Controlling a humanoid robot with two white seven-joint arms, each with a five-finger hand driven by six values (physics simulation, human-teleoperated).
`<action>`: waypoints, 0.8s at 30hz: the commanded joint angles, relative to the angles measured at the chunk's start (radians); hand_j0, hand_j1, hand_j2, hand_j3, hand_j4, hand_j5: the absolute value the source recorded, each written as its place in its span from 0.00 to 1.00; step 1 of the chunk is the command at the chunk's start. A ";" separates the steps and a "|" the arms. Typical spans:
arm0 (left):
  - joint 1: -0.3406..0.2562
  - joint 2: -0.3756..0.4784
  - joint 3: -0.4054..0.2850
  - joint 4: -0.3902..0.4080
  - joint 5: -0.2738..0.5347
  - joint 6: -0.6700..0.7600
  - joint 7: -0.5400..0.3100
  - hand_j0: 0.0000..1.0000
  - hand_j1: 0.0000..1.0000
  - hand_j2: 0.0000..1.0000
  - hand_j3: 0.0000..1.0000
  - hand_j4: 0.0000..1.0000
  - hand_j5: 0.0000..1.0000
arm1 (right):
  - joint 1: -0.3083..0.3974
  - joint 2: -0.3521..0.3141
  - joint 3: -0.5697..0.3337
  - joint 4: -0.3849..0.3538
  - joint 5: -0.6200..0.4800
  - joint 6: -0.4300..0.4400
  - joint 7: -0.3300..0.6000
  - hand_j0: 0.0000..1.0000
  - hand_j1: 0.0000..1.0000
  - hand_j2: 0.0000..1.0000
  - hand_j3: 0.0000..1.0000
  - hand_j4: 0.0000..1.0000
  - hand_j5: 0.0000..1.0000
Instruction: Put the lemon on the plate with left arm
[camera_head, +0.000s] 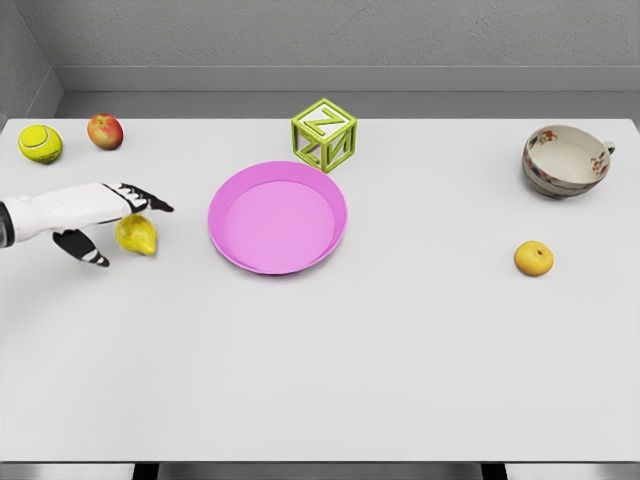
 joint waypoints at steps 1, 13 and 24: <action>-0.002 -0.008 -0.014 0.001 0.001 0.002 0.000 1.00 1.00 1.00 1.00 1.00 1.00 | 0.000 0.000 0.000 0.000 -0.001 0.000 0.000 1.00 1.00 1.00 1.00 1.00 1.00; -0.022 -0.048 -0.028 0.038 -0.047 0.002 0.000 0.87 0.87 0.87 0.87 0.87 0.87 | 0.000 0.000 0.000 0.000 -0.001 0.000 0.000 1.00 1.00 1.00 1.00 1.00 1.00; -0.023 -0.048 -0.037 0.067 -0.071 0.002 0.000 0.77 0.77 0.77 0.77 0.77 0.77 | 0.000 0.000 0.000 0.000 -0.001 0.000 0.000 1.00 1.00 1.00 1.00 1.00 1.00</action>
